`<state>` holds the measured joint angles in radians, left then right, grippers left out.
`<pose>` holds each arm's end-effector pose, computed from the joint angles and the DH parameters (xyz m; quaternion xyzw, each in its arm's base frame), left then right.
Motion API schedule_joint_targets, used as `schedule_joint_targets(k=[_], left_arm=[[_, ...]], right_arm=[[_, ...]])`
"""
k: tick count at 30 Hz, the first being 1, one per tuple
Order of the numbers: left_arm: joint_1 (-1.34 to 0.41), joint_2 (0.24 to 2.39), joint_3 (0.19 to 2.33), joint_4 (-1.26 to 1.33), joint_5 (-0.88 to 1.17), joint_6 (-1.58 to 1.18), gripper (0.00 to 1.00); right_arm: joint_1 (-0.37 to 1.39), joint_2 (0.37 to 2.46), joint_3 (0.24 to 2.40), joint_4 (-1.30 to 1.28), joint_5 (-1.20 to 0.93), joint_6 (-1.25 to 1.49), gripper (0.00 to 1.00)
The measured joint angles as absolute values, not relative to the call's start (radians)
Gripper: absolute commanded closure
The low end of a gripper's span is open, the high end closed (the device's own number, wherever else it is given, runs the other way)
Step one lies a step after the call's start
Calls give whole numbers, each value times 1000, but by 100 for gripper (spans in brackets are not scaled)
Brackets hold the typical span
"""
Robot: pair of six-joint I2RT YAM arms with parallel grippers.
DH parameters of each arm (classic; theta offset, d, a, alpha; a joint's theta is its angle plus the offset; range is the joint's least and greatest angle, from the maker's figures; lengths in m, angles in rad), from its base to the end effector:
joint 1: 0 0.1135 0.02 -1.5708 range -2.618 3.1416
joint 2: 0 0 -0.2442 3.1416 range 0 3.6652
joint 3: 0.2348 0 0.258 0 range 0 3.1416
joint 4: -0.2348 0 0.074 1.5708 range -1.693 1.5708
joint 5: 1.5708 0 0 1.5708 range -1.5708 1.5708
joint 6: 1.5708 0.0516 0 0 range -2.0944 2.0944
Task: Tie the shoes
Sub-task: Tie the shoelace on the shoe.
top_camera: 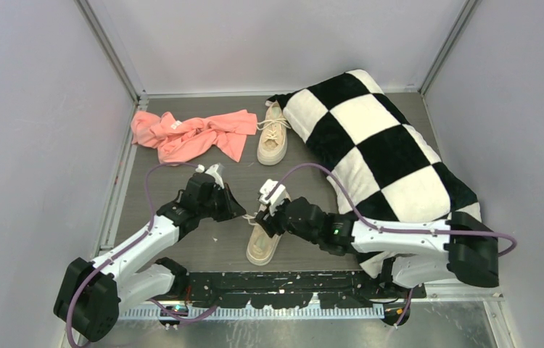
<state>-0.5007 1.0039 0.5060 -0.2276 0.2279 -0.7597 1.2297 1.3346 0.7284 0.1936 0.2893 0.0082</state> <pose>0.1970 -0.1211 0.1699 -0.0708 0.9045 -0.3239 0.2681 0.1197 0.2932 0.2078 -0.4103 0.7237 0.2159 0.5111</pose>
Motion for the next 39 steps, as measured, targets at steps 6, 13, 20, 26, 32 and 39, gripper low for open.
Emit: schedule_joint_targets(k=[6, 13, 20, 26, 32, 39], left_arm=[[-501, 1004, 506, -228, 228, -759, 100], [-501, 1004, 506, -228, 228, -759, 100], [-501, 1004, 506, -228, 228, -759, 100], [-501, 1004, 506, -228, 228, -759, 99], [-501, 1004, 506, -228, 228, -759, 100], [-501, 1004, 506, -228, 228, -759, 100]], right_arm=[[1225, 1227, 725, 165, 292, 196, 40], [1210, 1356, 810, 41, 289, 337, 39], [1210, 1445, 848, 7, 287, 340, 56], [1210, 1491, 878, 6, 294, 338, 58], [1210, 1528, 893, 6, 314, 332, 75], [1210, 1528, 892, 7, 351, 331, 99]])
